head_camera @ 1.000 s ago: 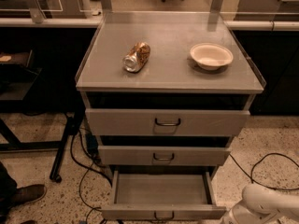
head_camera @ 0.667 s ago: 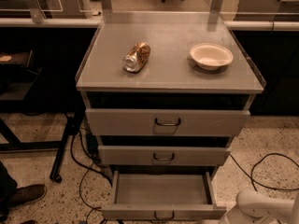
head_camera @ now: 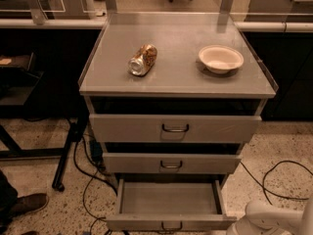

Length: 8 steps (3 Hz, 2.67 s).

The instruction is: Close bottom drawer

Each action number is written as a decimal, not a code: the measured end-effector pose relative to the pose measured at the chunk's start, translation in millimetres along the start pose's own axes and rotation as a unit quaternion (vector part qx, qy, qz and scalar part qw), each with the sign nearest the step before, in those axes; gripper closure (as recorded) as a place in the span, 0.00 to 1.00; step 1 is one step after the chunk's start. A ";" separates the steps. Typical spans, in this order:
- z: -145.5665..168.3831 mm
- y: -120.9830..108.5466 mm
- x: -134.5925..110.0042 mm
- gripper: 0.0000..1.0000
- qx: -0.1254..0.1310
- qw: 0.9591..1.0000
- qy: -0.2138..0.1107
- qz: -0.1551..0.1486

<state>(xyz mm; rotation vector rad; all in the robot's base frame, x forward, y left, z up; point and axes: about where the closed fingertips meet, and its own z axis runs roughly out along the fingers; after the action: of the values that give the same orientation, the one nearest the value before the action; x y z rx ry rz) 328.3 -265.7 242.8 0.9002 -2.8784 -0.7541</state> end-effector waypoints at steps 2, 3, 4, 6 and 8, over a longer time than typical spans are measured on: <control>38.1 -54.0 -50.4 1.00 0.049 0.997 -0.049 0.045; 39.6 -55.0 -51.4 1.00 0.049 0.997 -0.049 0.045; 46.3 -57.8 -60.1 1.00 0.054 0.994 -0.064 0.065; 52.1 -77.3 -102.1 1.00 0.088 0.982 -0.130 0.105; 32.2 -120.1 -140.0 1.00 0.135 0.968 -0.178 0.110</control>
Offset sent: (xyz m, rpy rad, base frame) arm 0.0766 -0.0041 -0.0463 -0.0702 -0.1296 -0.1568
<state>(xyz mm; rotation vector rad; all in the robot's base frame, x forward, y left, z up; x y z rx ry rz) 502.6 -261.3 174.7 0.4826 -3.3858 -0.5591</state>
